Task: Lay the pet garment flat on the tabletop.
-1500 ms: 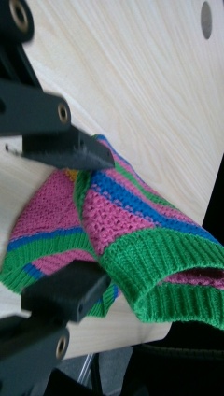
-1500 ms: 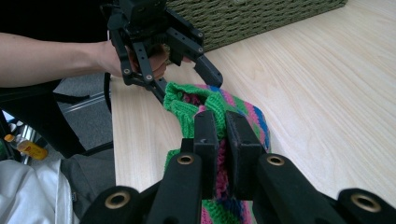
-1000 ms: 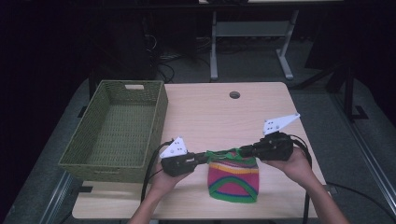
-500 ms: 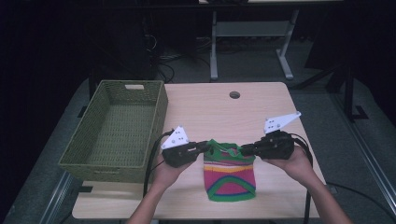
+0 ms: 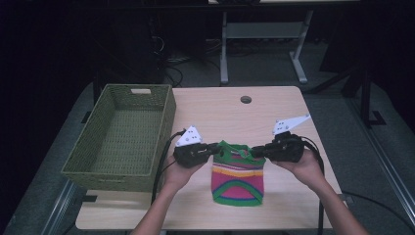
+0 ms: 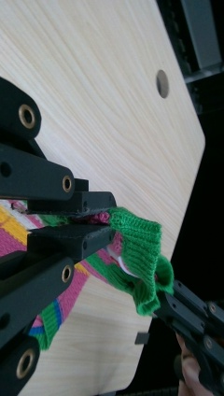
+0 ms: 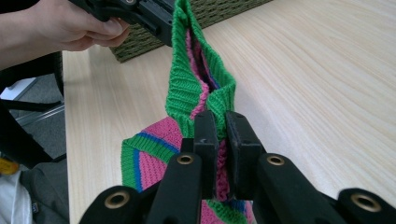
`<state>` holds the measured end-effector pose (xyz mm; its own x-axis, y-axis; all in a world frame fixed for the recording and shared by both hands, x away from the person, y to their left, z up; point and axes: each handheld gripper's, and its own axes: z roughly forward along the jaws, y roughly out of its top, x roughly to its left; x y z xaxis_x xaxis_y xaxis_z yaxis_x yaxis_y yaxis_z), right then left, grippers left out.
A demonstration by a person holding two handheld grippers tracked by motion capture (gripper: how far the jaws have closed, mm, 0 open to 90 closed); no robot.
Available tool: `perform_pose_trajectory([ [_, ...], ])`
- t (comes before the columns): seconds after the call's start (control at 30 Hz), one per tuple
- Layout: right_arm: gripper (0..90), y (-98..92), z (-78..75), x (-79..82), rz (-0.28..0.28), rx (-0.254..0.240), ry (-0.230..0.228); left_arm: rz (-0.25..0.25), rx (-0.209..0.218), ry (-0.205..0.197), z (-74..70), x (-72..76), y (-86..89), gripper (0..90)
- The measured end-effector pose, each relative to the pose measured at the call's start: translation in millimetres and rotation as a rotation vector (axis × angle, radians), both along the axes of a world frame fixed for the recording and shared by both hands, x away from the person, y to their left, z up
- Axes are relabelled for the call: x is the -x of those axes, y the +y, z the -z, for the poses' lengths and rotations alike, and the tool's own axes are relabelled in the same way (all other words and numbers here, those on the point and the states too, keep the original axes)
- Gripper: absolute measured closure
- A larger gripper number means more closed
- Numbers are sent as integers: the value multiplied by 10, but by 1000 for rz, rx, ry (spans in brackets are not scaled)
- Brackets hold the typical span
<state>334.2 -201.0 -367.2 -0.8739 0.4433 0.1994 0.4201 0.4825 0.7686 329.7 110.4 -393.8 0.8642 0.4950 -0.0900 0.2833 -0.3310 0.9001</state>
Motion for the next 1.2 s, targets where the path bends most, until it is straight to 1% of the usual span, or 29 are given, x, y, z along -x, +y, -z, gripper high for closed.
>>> perform_pose_trajectory([
  [0.03, 832, -9, 11, -14, -2, -3, -4, -1, 8, 16, 18, -36, 11, 832],
  [0.13, 832, -19, 16, -21, 8, 1, 3, -6, 9, 25, 37, -61, 5, 833],
  [0.23, 831, -29, 21, -27, 13, 6, -1, -6, -2, 27, 47, -91, -35, 833],
  [0.33, 829, -44, 26, -40, 19, 6, 2, -8, 7, 30, 51, -110, -54, 833],
  [0.43, 829, -70, 45, -90, 31, 7, 7, -15, 23, 45, 84, -163, -62, 833],
  [0.6, 828, -88, 65, -147, 40, 4, 10, -22, 18, 51, 111, -190, -72, 833],
  [0.63, 827, -98, 74, -177, 48, 1, 12, -26, 23, 53, 120, -196, -79, 833],
  [0.67, 827, -98, 74, -177, 48, 1, 12, -26, 23, 53, 120, -196, -79, 833],
  [0.7, 827, -104, 78, -208, 50, 3, 13, -23, 24, 62, 121, -197, -85, 833],
  [0.8, 825, -105, 75, -239, 52, 7, 14, -22, 23, 64, 123, -204, -88, 833],
  [0.87, 825, -107, 72, -270, 54, 9, 19, -29, 21, 69, 134, -224, -78, 833],
  [0.93, 825, -108, 76, -337, 59, 9, 23, -37, 25, 73, 154, -248, -71, 833],
  [0.97, 825, -108, 76, -337, 59, 9, 23, -38, 22, 78, 159, -257, -68, 833],
  [1.0, 825, -102, 79, -353, 62, 12, 28, -42, 22, 77, 170, -270, -71, 833],
  [1.07, 825, -93, 91, -406, 69, 19, 23, -54, 27, 74, 186, -296, -77, 833],
  [1.13, 824, -81, 100, -478, 88, 19, 19, -73, 23, 82, 199, -375, -87, 833],
  [1.17, 824, -76, 106, -522, 100, 15, 18, -85, 33, 89, 202, -416, -97, 833],
  [1.2, 819, -70, 117, -576, 113, 15, 18, -102, 39, 86, 202, -459, -107, 824],
])
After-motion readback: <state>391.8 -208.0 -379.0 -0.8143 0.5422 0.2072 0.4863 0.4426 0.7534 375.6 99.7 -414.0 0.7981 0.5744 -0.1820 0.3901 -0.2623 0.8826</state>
